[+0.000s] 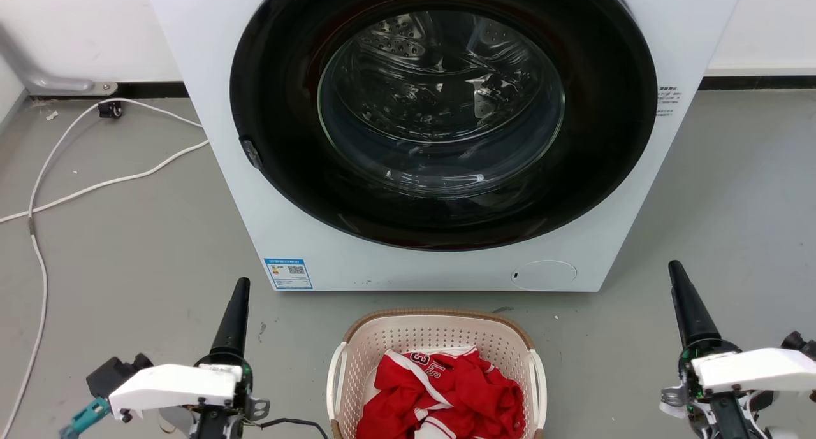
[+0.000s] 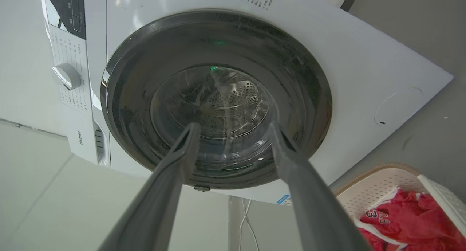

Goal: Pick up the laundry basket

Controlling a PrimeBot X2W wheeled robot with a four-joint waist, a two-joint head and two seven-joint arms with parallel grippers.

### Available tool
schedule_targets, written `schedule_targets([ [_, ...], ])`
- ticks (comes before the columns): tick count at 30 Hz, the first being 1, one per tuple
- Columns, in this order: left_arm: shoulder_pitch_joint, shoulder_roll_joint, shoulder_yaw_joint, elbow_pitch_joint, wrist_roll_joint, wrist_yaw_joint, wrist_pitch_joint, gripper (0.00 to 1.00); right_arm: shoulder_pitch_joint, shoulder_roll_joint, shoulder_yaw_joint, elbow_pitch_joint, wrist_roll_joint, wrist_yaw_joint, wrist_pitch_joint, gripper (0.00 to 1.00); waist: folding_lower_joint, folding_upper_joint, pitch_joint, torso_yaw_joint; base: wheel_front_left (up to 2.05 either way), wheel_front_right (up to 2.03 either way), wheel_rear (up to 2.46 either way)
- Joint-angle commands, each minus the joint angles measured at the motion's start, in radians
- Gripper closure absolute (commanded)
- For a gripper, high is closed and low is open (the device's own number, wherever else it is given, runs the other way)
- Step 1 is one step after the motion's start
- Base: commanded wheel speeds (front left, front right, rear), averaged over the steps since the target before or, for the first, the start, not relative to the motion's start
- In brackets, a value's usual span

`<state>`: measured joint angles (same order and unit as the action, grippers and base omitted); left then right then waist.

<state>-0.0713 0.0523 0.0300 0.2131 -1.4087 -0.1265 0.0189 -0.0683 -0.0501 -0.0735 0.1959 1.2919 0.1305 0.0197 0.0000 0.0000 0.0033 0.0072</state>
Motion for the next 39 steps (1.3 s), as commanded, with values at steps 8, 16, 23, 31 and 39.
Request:
schedule_targets([
  [8,-0.015,0.005,-0.024,-0.045,0.287,-0.003,-0.041,0.0,-0.001,-0.003,0.026,-0.057,-0.314,0.0,-0.041,0.0,0.0,0.0,0.001,0.004,0.0,0.0,0.0],
  [16,-0.008,0.002,-0.047,-0.054,0.47,0.008,-0.071,0.0,0.01,-0.002,0.032,-0.07,-0.473,0.0,-0.067,0.0,0.0,0.0,0.0,0.009,0.0,0.0,0.0],
  [23,-0.003,0.002,-0.07,-0.052,0.593,0.021,-0.095,0.0,0.019,-0.002,0.035,-0.077,-0.591,0.0,-0.074,0.0,0.0,0.0,-0.002,0.012,0.0,0.0,0.0],
  [31,-0.006,0.011,-0.096,-0.049,0.714,0.035,-0.121,0.0,0.026,-0.002,0.04,-0.089,-0.723,0.0,-0.082,0.0,0.0,0.0,-0.001,0.014,0.0,0.0,0.0],
  [39,-0.012,0.018,-0.116,-0.04,0.803,0.048,-0.142,0.0,0.035,-0.002,0.047,-0.095,-0.826,0.0,-0.086,0.0,0.0,0.0,0.0,0.016,0.0,0.0,0.0],
])
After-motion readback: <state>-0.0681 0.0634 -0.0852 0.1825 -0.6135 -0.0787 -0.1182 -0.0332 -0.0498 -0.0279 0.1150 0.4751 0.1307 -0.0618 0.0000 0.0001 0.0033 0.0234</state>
